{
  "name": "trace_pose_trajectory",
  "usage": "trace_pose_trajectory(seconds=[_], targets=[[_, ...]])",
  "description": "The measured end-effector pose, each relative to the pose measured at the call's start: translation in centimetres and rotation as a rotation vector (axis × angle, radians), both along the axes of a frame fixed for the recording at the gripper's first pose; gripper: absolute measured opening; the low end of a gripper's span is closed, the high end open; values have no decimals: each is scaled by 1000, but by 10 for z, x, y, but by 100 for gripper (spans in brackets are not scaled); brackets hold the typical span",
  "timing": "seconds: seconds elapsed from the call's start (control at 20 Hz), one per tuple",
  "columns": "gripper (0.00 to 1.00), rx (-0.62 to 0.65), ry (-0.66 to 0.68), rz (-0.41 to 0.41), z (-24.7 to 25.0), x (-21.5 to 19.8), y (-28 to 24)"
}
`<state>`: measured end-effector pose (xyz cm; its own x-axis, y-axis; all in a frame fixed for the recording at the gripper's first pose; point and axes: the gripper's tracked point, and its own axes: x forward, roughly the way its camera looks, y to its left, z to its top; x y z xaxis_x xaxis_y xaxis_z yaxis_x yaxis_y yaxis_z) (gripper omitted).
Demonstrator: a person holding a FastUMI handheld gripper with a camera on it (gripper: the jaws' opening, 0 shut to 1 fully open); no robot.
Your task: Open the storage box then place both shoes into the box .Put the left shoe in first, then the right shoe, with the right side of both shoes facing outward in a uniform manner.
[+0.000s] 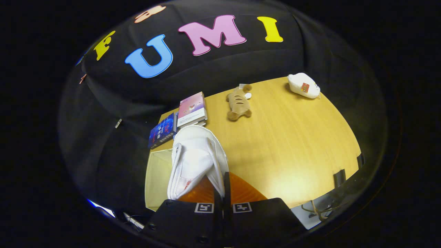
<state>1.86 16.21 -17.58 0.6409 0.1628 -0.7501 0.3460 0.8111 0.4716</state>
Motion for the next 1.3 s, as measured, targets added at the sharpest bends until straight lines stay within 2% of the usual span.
trace_pose_trajectory(seconds=[0.2, 0.4, 0.65, 0.75, 0.85, 0.95, 1.1, 1.2, 1.3], targets=[[5, 15, 38, 48, -1, 22, 67], [5, 2, 112, 82, -28, 37, 121], [5, -169, 200, 127, -73, 41, 140], [5, -190, 223, 130, -82, 42, 143], [7, -152, 193, 135, -77, 47, 154], [26, -150, 139, 136, -65, 54, 155], [81, -193, 86, 166, -57, 56, 147], [100, -198, 87, 182, -58, 49, 143], [100, -198, 81, 193, -60, 46, 138]])
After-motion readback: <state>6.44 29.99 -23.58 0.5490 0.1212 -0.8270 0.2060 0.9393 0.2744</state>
